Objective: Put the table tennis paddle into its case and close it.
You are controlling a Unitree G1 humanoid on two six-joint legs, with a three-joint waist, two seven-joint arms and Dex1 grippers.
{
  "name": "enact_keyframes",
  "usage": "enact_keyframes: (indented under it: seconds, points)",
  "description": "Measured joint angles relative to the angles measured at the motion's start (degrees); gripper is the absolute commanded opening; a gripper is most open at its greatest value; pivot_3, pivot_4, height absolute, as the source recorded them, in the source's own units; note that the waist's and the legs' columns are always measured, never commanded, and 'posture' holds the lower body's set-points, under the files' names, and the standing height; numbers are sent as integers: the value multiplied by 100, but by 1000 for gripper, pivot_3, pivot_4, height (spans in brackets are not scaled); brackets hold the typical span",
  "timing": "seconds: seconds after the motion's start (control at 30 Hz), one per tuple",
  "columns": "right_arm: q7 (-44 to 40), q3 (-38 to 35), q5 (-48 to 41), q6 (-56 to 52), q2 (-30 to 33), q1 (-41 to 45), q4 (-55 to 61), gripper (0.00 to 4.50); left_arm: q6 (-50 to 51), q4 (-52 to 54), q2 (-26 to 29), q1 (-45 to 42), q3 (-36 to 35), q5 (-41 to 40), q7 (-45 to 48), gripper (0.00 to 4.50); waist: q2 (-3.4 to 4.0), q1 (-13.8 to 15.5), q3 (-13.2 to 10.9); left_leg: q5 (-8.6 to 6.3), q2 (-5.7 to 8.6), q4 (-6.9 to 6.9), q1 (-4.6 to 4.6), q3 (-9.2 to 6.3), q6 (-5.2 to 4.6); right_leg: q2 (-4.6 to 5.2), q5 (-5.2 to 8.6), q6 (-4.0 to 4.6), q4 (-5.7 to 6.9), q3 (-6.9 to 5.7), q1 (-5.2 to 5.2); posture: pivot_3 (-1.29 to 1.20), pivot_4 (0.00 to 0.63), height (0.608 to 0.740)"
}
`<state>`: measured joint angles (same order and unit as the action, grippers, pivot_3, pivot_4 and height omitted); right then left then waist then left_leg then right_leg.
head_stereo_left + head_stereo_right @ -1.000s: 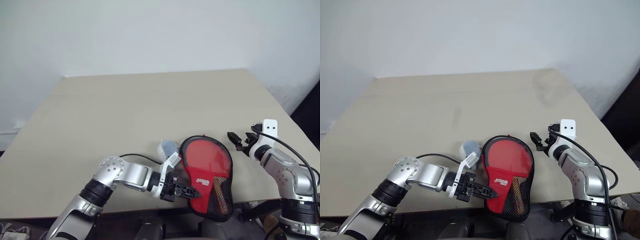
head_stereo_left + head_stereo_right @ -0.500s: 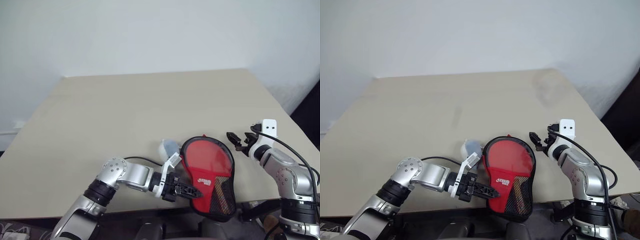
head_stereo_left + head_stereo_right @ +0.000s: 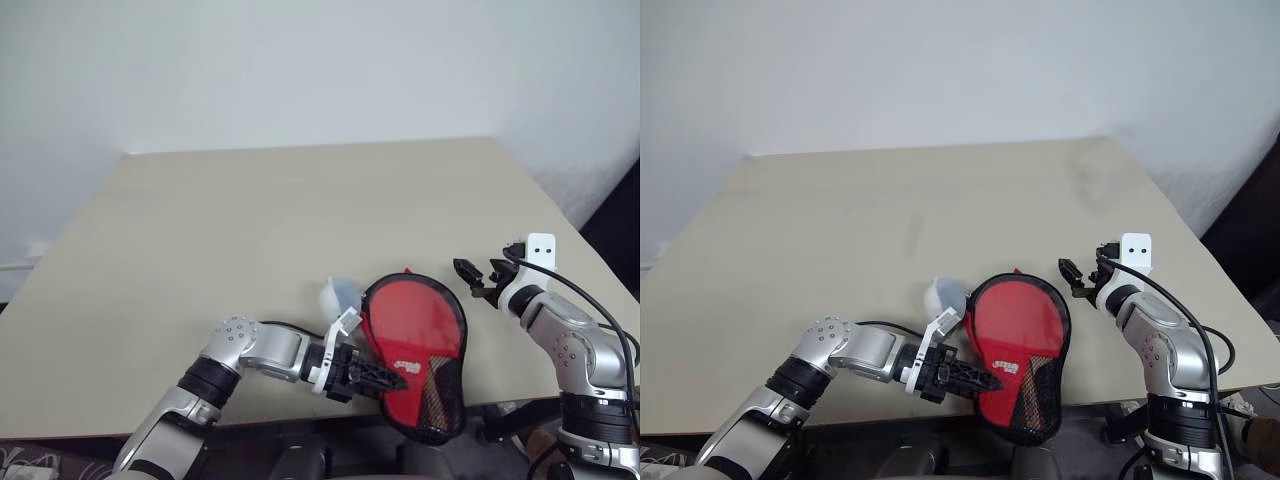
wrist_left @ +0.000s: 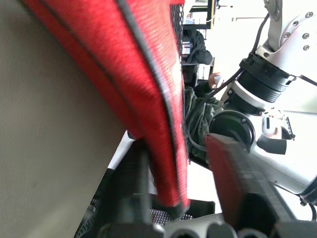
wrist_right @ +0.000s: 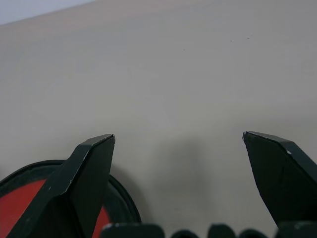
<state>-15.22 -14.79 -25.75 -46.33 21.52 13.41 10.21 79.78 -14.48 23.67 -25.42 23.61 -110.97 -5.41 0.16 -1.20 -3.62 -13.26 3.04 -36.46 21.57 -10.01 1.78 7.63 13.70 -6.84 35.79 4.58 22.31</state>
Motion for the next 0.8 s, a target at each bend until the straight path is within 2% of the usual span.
enact_keyframes:
  seconds: [0.13,0.17,0.27,0.4,0.57,0.7,0.8]
  points:
    - [2,0,0,-1,2,-14,1,4500,62,1,49,-31,0,-13,1,4256,0,0,0,0,0,-1,0,0,0,0,0,0,0,0,0,0,0,740]
    - [2,0,0,-1,4,-18,1,4500,84,-6,89,-54,0,-25,1,4479,0,0,0,0,0,-1,0,1,0,0,0,0,0,0,0,0,0,740]
    - [-5,-2,-7,-22,25,-20,4,4500,184,-75,189,-172,-9,-2,78,4479,-1,0,0,0,0,0,0,0,0,0,0,0,0,0,0,0,0,740]
    - [-138,-3,-21,-119,185,-27,16,4500,531,-13,705,-410,-276,446,628,4479,0,-9,-1,0,0,9,0,3,0,-1,0,0,0,1,6,0,0,740]
    - [-388,-42,-148,-112,286,-53,142,4500,592,1182,1250,-259,-850,1443,1762,4479,0,-20,-2,1,-1,26,0,11,2,-1,0,1,-5,8,12,0,0,740]
    - [-494,-69,-191,10,303,-16,151,4500,-1,2210,1387,-221,-1251,2421,2926,4479,1,-3,-3,3,-1,25,-3,14,5,-1,1,2,-7,10,8,0,0,740]
    - [-493,-66,-177,122,301,135,90,4500,-621,2486,1060,-227,-1298,3187,3437,4479,0,2,-3,3,-1,23,-1,14,5,-1,1,2,-11,11,5,0,0,740]
